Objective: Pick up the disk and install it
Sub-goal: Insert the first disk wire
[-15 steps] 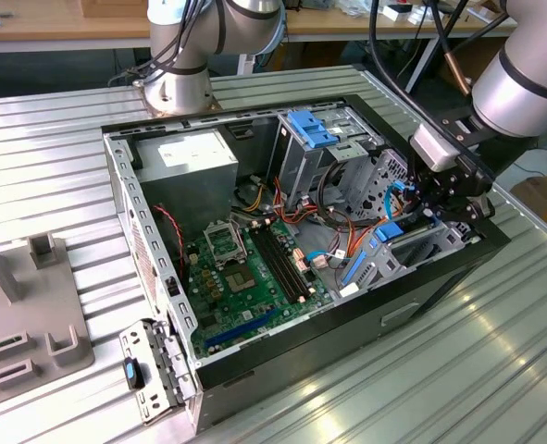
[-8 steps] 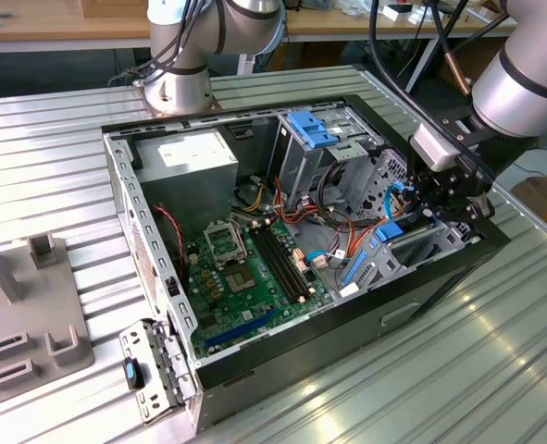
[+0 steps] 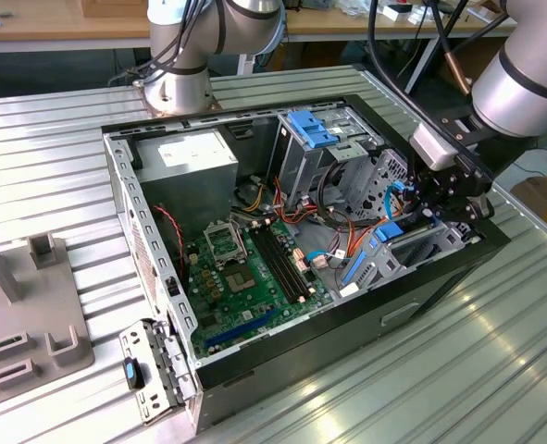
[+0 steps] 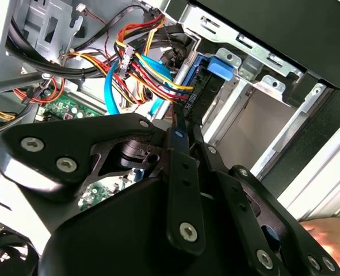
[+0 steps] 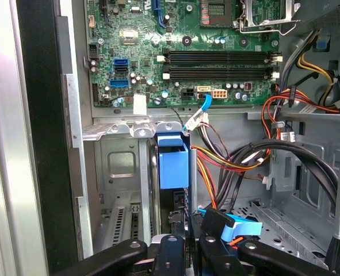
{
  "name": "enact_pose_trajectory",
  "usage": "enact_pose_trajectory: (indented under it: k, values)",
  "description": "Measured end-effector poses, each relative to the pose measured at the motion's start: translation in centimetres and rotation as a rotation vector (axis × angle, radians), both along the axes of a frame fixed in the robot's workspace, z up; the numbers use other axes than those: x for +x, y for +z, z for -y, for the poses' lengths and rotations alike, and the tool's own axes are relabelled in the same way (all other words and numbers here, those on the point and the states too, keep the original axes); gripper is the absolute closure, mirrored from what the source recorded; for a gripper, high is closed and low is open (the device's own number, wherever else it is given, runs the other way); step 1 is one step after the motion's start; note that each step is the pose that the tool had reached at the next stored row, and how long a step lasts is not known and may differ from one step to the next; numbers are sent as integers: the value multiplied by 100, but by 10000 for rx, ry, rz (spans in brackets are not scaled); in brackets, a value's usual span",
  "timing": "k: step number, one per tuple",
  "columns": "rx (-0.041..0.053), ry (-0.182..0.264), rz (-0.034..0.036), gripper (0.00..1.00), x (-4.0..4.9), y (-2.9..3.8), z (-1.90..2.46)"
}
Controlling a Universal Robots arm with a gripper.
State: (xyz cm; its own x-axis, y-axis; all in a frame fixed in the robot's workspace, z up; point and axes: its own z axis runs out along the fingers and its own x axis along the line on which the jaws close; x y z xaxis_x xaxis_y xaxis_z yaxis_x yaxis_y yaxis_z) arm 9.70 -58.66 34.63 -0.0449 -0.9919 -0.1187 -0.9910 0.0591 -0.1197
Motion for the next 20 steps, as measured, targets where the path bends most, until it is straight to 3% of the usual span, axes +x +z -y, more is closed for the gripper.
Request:
enact_pose_trajectory:
  k: [20]
  values:
    - [0, -38, 0, 84, 7, -39, -7]
